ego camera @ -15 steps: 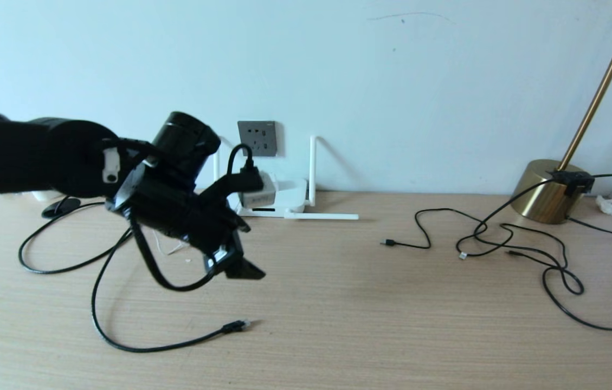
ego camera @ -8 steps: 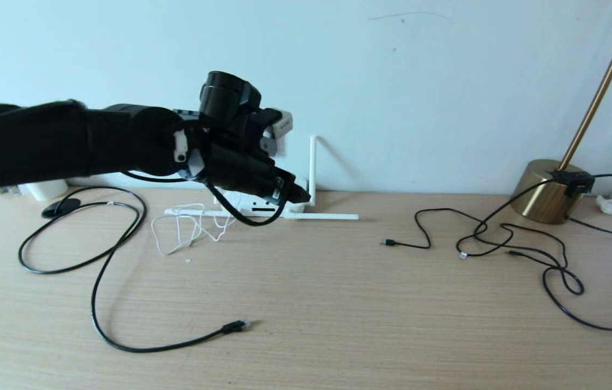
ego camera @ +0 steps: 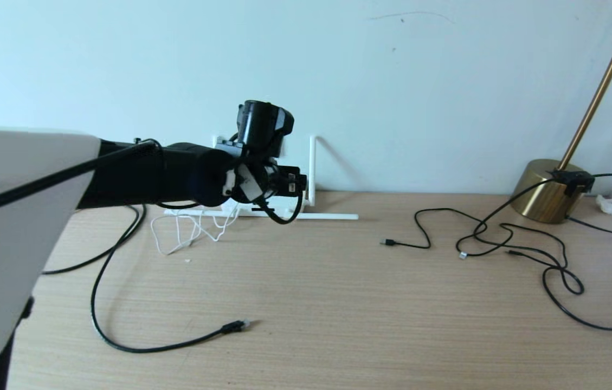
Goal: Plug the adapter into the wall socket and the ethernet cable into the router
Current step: Pick up plug
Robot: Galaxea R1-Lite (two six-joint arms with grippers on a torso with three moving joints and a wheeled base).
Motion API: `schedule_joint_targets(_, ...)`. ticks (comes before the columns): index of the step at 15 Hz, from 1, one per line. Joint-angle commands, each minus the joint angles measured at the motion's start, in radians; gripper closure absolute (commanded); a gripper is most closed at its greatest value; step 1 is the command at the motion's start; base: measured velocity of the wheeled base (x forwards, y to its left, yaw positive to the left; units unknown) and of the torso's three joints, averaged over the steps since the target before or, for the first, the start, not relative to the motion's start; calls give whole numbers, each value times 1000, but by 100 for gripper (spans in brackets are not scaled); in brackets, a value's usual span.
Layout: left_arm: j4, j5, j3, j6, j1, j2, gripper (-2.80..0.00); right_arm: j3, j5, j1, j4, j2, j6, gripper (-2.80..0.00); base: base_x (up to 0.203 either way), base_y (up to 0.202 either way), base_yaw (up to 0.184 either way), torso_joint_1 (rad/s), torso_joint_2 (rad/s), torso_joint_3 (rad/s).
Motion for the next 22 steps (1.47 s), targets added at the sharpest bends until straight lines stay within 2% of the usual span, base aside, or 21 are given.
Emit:
schedule_joint_targets(1, -30, 8, -12, -1, 34, 44, -280, 0, 0, 0, 0, 0, 0, 0, 0, 0, 0, 0, 0, 0)
schedule_joint_targets(4, -38, 19, -100, -1, 70, 115, -280, 0, 0, 0, 0, -1, 0, 0, 0, 0, 0, 0, 0, 0)
schedule_joint_targets(6, -56, 25, -113, -3, 85, 144, -280, 0, 0, 0, 0, 0, 0, 0, 0, 0, 0, 0, 0, 0)
schedule_joint_targets(13, -371, 69, -113, -3, 91, 270, -280, 0, 0, 0, 0, -1, 0, 0, 0, 0, 0, 0, 0, 0)
schedule_joint_targets(15, -392, 93, -114, -1, 95, 288, -280, 0, 0, 0, 0, -2, 0, 0, 0, 0, 0, 0, 0, 0)
schedule_joint_targets(22, -466, 94, -114, -1, 114, 330, -280, 0, 0, 0, 0, 0, 1, 0, 0, 0, 0, 0, 0, 0)
